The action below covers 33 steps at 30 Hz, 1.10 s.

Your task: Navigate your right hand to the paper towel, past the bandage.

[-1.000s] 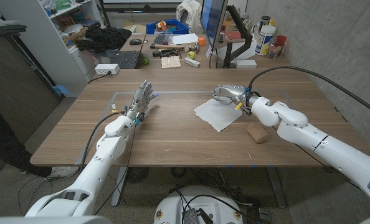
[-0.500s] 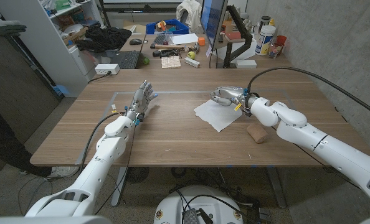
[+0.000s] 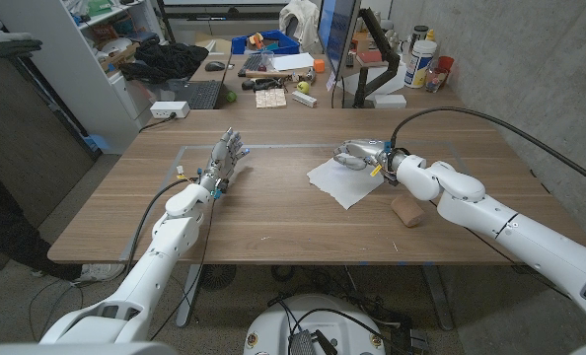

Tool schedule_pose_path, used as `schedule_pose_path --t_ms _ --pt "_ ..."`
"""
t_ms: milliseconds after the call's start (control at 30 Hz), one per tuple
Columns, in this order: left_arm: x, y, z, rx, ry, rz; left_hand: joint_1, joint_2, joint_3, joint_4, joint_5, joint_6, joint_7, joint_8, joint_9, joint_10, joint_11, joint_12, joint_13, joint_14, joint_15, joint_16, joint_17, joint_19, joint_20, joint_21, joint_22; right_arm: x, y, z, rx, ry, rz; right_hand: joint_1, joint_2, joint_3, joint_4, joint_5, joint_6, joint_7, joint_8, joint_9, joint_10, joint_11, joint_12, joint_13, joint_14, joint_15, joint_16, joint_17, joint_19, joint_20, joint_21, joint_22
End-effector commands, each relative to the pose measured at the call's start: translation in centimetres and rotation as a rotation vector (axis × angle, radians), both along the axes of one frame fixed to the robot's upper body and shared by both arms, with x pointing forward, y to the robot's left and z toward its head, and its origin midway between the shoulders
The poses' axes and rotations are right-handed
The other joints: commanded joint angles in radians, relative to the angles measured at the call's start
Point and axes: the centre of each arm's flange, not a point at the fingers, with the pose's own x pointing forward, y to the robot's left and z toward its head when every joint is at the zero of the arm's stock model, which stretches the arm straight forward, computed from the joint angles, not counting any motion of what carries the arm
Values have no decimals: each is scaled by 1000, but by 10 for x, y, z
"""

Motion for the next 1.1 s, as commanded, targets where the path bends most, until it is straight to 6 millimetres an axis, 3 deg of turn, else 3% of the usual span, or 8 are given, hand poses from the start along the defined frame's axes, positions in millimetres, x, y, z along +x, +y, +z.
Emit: schedule_pose_path --t_ms 33,1100 --pt "0 2 0 0 1 5 5 97 -3 -2 5 -72 -5 0 4 -105 4 3 2 -216 -22 0 3 -221 -33 -7 4 3 1 -3 -6 15 -5 9 5 10 -2 -4 6 0 -2 2 5 -2 1 3 4 -52 -1 4 8 -57 0 3" --pt "5 9 -1 -4 11 6 5 97 -5 -2 7 -72 -6 0 4 -108 6 3 2 -215 -18 0 3 -219 -30 -11 4 14 7 -5 -22 33 -17 17 5 10 1 -6 1 -1 -6 3 2 0 -3 3 0 -52 -1 6 7 -53 -3 4"
